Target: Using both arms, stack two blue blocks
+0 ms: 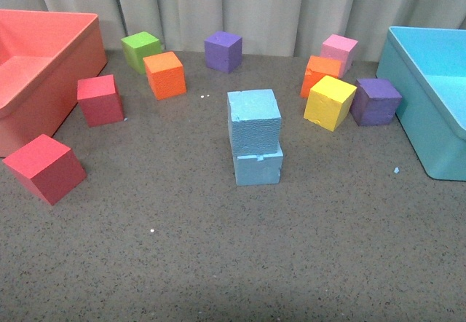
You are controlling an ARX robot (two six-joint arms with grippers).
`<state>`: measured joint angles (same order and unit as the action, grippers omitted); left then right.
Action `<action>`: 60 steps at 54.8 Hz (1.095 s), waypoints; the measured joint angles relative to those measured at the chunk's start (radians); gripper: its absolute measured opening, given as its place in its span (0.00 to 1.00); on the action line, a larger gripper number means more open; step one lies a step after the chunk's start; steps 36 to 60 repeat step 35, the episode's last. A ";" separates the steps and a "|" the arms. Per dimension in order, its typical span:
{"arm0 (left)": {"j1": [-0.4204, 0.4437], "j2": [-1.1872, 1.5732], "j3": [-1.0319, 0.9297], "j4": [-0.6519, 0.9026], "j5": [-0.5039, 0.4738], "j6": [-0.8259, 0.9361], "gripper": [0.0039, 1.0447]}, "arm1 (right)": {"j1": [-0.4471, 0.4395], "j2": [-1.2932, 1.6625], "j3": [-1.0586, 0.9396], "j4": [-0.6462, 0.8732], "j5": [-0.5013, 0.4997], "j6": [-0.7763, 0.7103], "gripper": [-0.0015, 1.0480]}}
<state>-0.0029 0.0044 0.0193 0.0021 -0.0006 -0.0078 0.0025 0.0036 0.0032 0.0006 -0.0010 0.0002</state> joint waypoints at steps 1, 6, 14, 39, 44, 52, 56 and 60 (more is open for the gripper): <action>0.000 0.000 0.000 0.000 0.000 0.000 0.57 | 0.000 0.000 0.000 0.000 0.000 0.000 0.91; 0.000 0.000 0.000 0.000 0.000 0.000 0.75 | 0.000 0.000 0.000 0.000 0.000 0.000 0.91; 0.000 0.000 0.000 0.000 0.000 0.002 0.93 | 0.000 0.000 0.000 0.000 0.000 0.000 0.91; 0.000 0.000 0.000 0.000 0.000 0.003 0.94 | 0.000 0.000 0.000 0.000 0.000 0.000 0.91; 0.000 0.000 0.000 0.000 0.000 0.003 0.94 | 0.000 0.000 0.000 0.000 0.000 0.000 0.91; 0.000 0.000 0.000 0.000 0.000 0.003 0.94 | 0.000 0.000 0.000 0.000 0.000 0.000 0.91; 0.000 0.000 0.000 0.000 0.000 0.003 0.94 | 0.000 0.000 0.000 0.000 0.000 0.000 0.91; 0.000 0.000 0.000 0.000 0.000 0.003 0.94 | 0.000 0.000 0.000 0.000 0.000 0.000 0.91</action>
